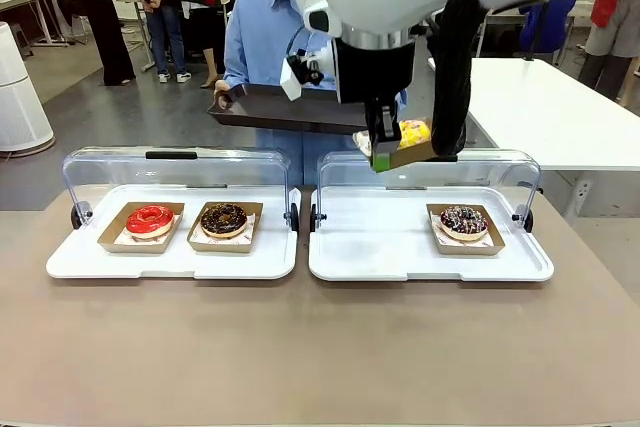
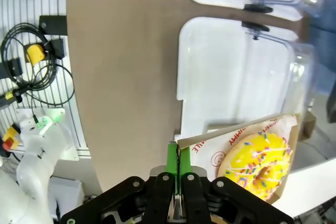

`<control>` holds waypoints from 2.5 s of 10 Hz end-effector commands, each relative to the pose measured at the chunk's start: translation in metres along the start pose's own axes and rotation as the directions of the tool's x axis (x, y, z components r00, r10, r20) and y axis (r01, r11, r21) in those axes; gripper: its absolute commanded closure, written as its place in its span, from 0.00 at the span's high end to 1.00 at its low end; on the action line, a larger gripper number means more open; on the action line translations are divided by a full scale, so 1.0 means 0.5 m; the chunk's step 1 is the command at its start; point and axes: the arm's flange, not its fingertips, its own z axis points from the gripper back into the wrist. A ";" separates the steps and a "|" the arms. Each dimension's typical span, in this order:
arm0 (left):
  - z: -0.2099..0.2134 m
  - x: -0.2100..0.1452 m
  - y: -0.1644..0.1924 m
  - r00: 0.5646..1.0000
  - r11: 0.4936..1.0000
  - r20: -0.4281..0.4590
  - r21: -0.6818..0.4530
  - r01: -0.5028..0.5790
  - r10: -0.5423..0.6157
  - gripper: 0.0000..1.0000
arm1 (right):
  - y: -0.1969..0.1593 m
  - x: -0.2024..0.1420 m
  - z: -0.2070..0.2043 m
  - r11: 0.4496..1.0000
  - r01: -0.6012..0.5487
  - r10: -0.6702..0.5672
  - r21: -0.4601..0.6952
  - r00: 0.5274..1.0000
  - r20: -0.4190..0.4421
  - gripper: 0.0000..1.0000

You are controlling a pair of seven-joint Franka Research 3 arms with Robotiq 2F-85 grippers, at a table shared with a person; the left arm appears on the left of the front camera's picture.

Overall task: Provide the desired donut to the person.
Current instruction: Pick up and lift the Paper togo box containing the Donut pointed at by the person, then place the picked Paper togo box onto the Handle tray extended by the person.

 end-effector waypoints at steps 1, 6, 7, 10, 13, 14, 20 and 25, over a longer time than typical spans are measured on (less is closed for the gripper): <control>0.002 0.004 -0.001 1.000 1.000 0.011 -0.003 -0.007 0.007 1.00 | -0.005 0.008 0.027 0.999 0.036 -0.036 -0.040 0.999 0.010 0.00; 0.002 0.004 -0.001 1.000 1.000 0.011 -0.003 -0.007 0.007 1.00 | -0.005 0.001 0.038 0.999 0.022 -0.021 -0.033 0.999 0.026 0.00; 0.002 0.004 -0.001 1.000 1.000 0.011 -0.003 -0.007 0.007 1.00 | -0.005 0.001 0.038 0.999 0.022 -0.021 -0.033 0.999 0.026 0.00; 0.002 0.004 -0.001 1.000 1.000 0.011 -0.003 -0.007 0.007 1.00 | -0.005 0.001 0.038 0.999 0.022 -0.021 -0.033 0.999 0.026 0.00; 0.002 0.004 -0.001 1.000 1.000 0.011 -0.003 -0.007 0.007 1.00 | -0.005 0.001 0.038 0.999 0.022 -0.021 -0.033 0.999 0.026 0.00; 0.002 0.004 -0.001 1.000 1.000 0.011 -0.003 -0.007 0.007 1.00 | -0.005 0.001 0.038 0.999 0.022 -0.021 -0.033 0.999 0.026 0.00; 0.002 0.004 -0.001 1.000 1.000 0.011 -0.003 -0.007 0.007 1.00 | -0.005 0.001 0.038 0.999 0.022 -0.021 -0.033 0.999 0.026 0.00; 0.002 0.004 -0.001 1.000 1.000 0.011 -0.003 -0.007 0.007 1.00 | -0.081 0.068 0.106 0.982 0.050 -0.034 -0.180 0.995 0.091 0.02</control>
